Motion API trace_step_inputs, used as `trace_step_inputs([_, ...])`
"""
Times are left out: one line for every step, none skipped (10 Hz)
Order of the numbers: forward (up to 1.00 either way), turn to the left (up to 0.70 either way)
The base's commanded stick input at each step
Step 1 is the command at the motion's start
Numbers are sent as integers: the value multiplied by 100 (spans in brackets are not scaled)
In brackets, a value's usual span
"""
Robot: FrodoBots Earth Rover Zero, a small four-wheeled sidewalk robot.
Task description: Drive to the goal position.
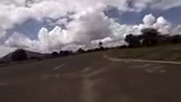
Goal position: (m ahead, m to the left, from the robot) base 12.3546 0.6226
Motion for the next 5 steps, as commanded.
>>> trace_step_inputs([100,0])
trace_step_inputs([100,0])
trace_step_inputs([100,0])
trace_step_inputs([100,0])
trace_step_inputs([100,-20])
